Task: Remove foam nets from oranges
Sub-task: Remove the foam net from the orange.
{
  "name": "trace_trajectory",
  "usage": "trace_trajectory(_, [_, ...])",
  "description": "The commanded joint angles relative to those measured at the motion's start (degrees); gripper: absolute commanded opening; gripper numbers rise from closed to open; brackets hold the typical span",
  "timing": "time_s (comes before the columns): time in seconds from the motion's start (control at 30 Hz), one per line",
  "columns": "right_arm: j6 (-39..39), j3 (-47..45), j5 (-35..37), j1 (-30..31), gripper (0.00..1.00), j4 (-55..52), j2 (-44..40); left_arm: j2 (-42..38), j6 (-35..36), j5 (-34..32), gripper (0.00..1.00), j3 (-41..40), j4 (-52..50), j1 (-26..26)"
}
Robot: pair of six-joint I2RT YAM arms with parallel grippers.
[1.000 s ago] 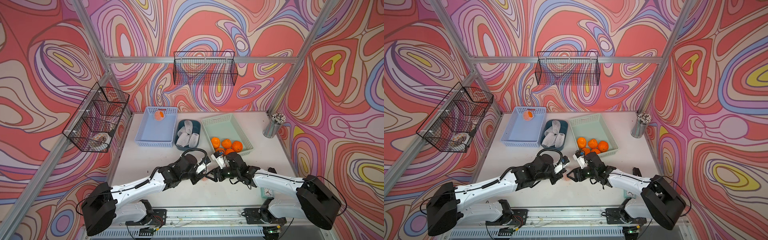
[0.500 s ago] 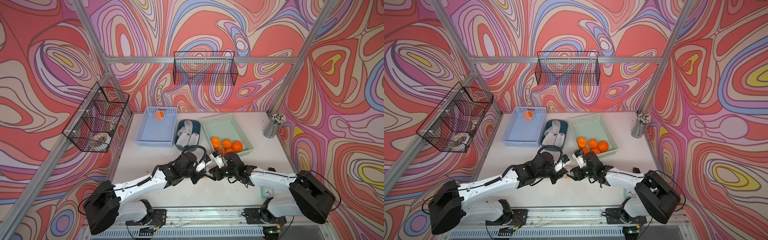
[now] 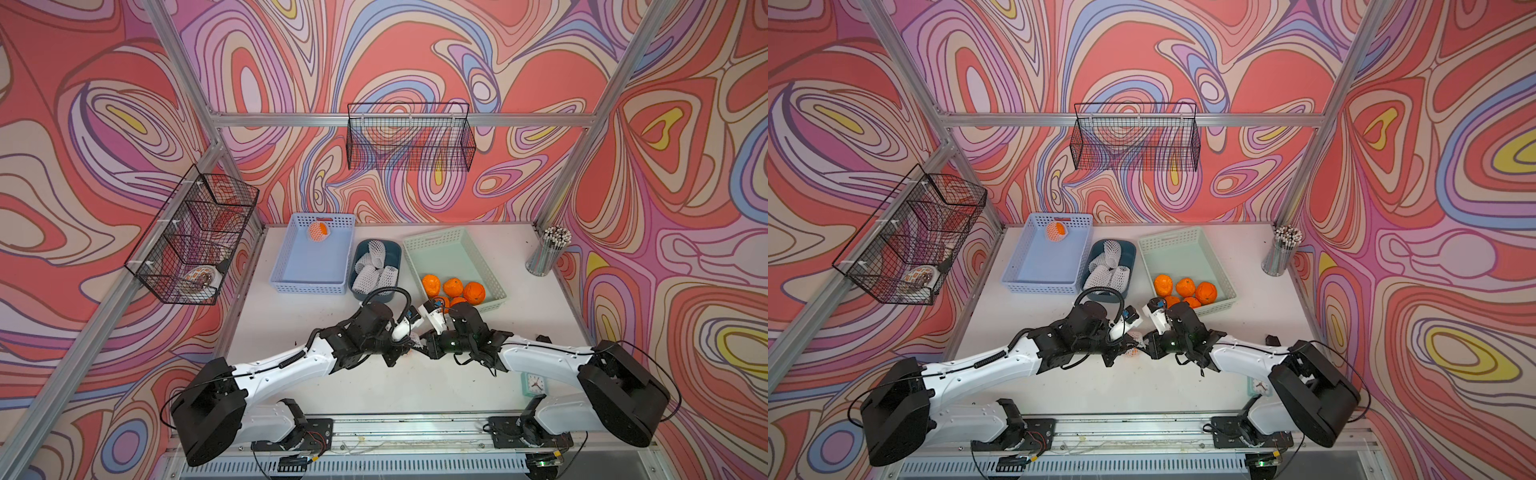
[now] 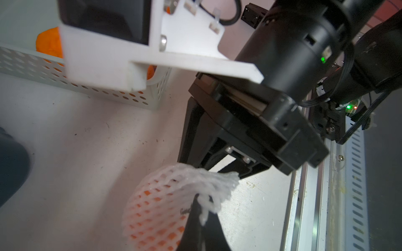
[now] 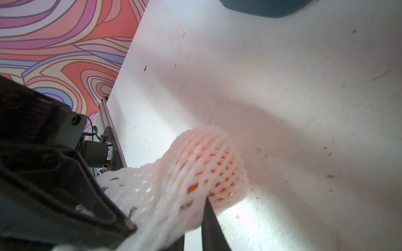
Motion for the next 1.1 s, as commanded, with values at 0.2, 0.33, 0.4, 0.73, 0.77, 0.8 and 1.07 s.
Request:
trace_trajectory(0.2, [3.94,1.72,-1.3,0.24,0.04,-0.22,-0.77,-3.77,-4.14,-0.16,0.15,-3.09,6.48,2.25])
trace_trajectory(0.33, [6.65,2.84,-2.04,0.23,0.02,-0.35,-0.05,-7.12,-5.69,-1.6,0.33,-5.26,7.55,3.08])
trace_trajectory(0.4, [7.8,3.51,-2.17,0.23,0.0,-0.65,0.37,-9.18,-6.27,-2.61,0.42,-6.52,7.72,3.32])
trace_trajectory(0.73, [11.79,5.73,-3.29,0.22,0.0,-2.17,3.42,-22.79,-12.12,-13.58,0.73,-13.9,4.04,3.52])
trace_trajectory(0.77, [12.24,5.76,-3.63,0.22,0.0,-1.78,3.54,-24.63,-13.26,-13.91,0.75,-15.51,4.99,3.55])
trace_trajectory(0.8, [12.57,5.93,-3.88,0.23,0.0,-1.63,3.74,-26.39,-13.94,-14.14,0.77,-16.8,5.63,3.53])
trace_trajectory(1.07, [13.67,5.81,-4.33,0.12,0.0,-1.09,5.09,-35.03,-16.08,-16.79,0.83,-21.99,5.33,3.53])
